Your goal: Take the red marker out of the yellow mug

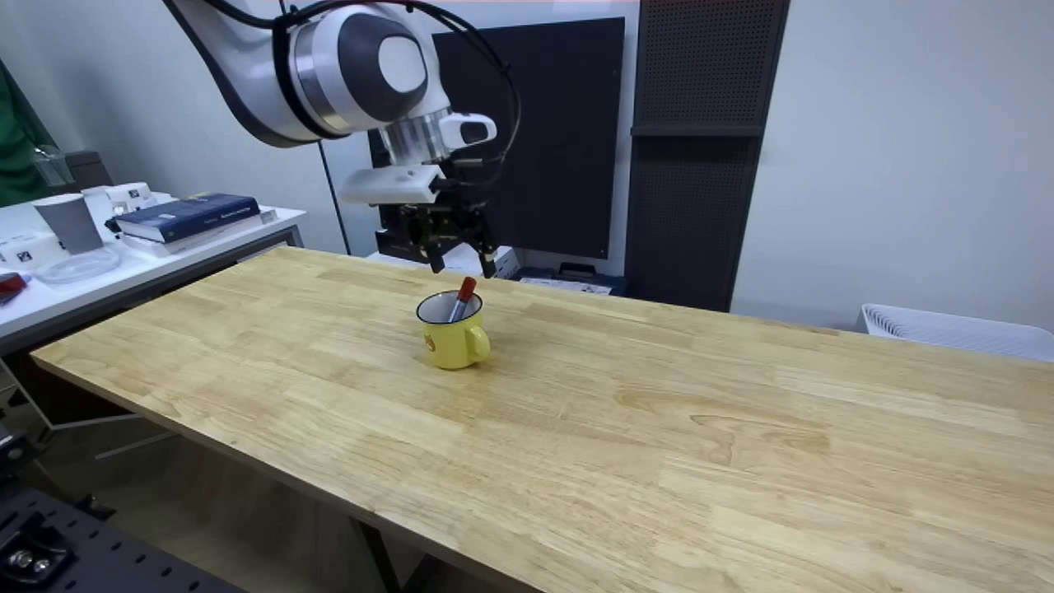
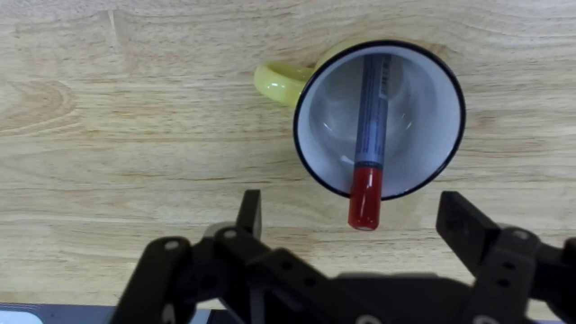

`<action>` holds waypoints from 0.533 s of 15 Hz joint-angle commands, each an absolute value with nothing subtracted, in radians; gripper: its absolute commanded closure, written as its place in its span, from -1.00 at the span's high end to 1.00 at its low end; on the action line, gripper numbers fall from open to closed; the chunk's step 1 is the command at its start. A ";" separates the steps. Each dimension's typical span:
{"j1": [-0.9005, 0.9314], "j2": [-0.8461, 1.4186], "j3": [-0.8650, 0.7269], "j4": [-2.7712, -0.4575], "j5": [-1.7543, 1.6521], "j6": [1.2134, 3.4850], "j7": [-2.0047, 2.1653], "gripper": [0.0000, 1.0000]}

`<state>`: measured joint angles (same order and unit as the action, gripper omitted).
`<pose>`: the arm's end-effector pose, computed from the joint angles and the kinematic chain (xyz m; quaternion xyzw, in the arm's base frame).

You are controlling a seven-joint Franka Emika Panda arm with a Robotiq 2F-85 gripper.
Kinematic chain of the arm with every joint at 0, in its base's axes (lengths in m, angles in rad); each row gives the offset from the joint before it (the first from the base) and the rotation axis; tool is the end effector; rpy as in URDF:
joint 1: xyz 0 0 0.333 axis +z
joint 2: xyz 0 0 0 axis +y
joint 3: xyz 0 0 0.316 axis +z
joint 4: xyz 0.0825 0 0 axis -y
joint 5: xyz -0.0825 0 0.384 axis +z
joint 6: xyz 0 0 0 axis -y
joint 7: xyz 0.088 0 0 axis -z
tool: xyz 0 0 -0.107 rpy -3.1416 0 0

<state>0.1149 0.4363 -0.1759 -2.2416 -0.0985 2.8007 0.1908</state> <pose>0.5541 -0.0311 0.1858 0.9940 -0.0697 0.0665 0.0516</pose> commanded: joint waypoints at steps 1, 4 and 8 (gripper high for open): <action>0.075 0.448 -0.131 -2.211 -0.085 2.770 0.150 1.00; 0.036 0.473 -0.094 -2.193 -0.066 2.771 0.098 1.00; 0.009 0.498 -0.080 -2.172 -0.058 2.768 0.063 0.50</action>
